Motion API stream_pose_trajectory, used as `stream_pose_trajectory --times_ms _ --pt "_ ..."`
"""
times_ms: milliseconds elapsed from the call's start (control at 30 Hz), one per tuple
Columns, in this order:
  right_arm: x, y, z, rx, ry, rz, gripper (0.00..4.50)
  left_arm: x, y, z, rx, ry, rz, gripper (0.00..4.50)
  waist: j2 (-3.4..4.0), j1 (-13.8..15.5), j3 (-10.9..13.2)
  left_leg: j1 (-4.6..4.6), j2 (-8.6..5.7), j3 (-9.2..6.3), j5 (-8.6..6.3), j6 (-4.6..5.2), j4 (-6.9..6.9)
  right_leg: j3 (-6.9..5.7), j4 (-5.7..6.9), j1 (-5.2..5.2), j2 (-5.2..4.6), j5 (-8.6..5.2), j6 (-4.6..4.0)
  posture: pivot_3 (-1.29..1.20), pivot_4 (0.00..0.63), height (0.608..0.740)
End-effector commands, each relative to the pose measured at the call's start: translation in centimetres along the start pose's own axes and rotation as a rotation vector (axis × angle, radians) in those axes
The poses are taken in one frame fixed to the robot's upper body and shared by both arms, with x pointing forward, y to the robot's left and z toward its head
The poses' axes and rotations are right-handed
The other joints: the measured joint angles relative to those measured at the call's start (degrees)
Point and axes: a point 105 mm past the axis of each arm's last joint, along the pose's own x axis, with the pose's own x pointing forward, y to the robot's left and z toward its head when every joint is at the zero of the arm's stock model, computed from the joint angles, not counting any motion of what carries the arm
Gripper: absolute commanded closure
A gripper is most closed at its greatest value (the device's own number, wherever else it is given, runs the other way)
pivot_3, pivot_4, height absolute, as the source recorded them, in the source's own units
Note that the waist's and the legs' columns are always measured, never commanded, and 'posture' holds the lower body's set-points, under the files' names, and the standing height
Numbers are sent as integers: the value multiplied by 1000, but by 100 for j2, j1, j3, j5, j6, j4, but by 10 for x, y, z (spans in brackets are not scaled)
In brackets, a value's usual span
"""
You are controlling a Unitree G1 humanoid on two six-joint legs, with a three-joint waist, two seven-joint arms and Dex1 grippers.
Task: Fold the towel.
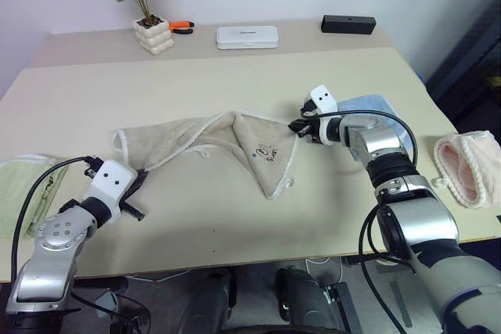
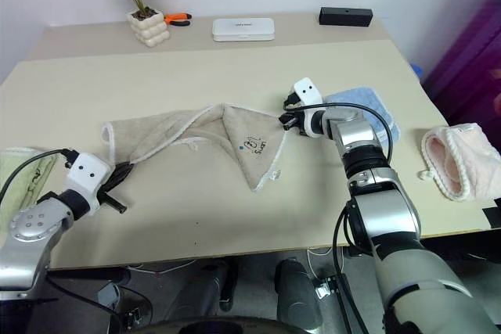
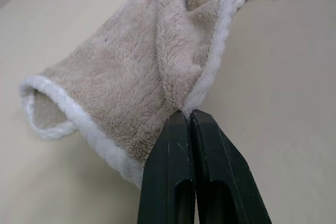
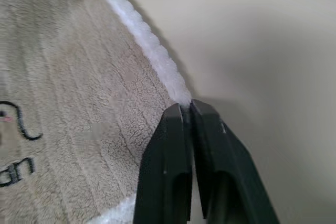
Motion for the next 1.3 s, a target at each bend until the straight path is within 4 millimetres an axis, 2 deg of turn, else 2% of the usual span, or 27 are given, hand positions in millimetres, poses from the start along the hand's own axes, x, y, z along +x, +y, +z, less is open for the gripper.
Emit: stream_pose_trajectory --times_ms 33,267,333,433,500,533,633,700,800,867,967,1067,1167,1300 --pt "-9 -7 20 -51 -73 -33 4464 -4 14 11 27 -24 31 4500 0 2 0 0 0 0 0 0 0 0 0 0 0 0 0 0 150 740" --pt "-21 -15 32 -90 -127 -78 4464 -2 21 20 40 -42 45 4500 1 4 1 0 0 1 0 0 -1 3 0 -3 0 1 -1 0 150 740" --pt "-27 -19 41 -124 -153 -110 4464 2 28 29 20 -81 75 4500 1 9 1 -1 0 2 0 -1 -1 2 1 -3 0 1 0 0 150 740" --pt "-41 -36 77 -204 -238 -219 4464 15 62 56 -7 -177 199 4500 2 49 4 -1 0 0 1 -3 3 1 2 -1 2 1 -1 0 150 740" --pt "-52 -48 105 -276 -296 -310 4464 24 96 78 2 -233 325 4500 5 40 16 -4 0 -2 9 -13 7 -1 5 -4 9 8 -4 0 150 740" --pt "-61 -54 126 -295 -349 -361 4464 26 119 95 -9 -284 410 4500 3 30 22 -6 0 -2 13 -18 10 -1 8 -7 12 13 -2 0 150 740" --pt "-84 -58 172 -351 -484 -431 4464 19 169 140 -96 -454 575 4500 -2 4 25 -15 3 0 16 -22 6 0 11 -23 18 19 -2 0 150 740" --pt "-97 -53 196 -397 -560 -433 4464 10 189 164 -142 -564 612 4500 -3 -34 25 -24 7 3 21 -33 0 1 5 -35 20 19 -2 0 150 740" --pt "-105 -42 209 -462 -611 -390 4464 4 193 174 -147 -616 569 4500 -3 -140 22 -26 12 13 20 -50 -11 2 -2 -38 20 18 -1 0 150 740" --pt "-104 -31 206 -507 -616 -319 4464 2 186 166 -128 -599 514 4500 -2 -169 23 -27 12 29 10 -38 -10 8 -4 -38 16 18 0 0 150 740" --pt "-98 -10 180 -567 -570 -174 4464 -11 166 139 -127 -546 416 4500 -1 -209 23 -29 12 44 4 -28 -1 17 0 -45 11 18 1 0 150 740" --pt "-97 14 141 -600 -494 -6 4464 -26 144 103 -151 -452 332 4500 0 -203 25 -43 18 46 -5 -14 8 21 0 -60 12 18 1 0 150 740" --pt "-104 37 91 -560 -368 163 4464 -48 112 66 -209 -332 238 4500 2 -149 26 -56 22 45 -12 -1 14 30 15 -79 6 18 -1 0 150 740" --pt "-119 49 37 -500 -193 269 4464 -73 63 37 -253 -180 75 4500 4 -64 27 -44 23 44 -12 -2 20 29 14 -64 -1 21 -7 0 150 740"
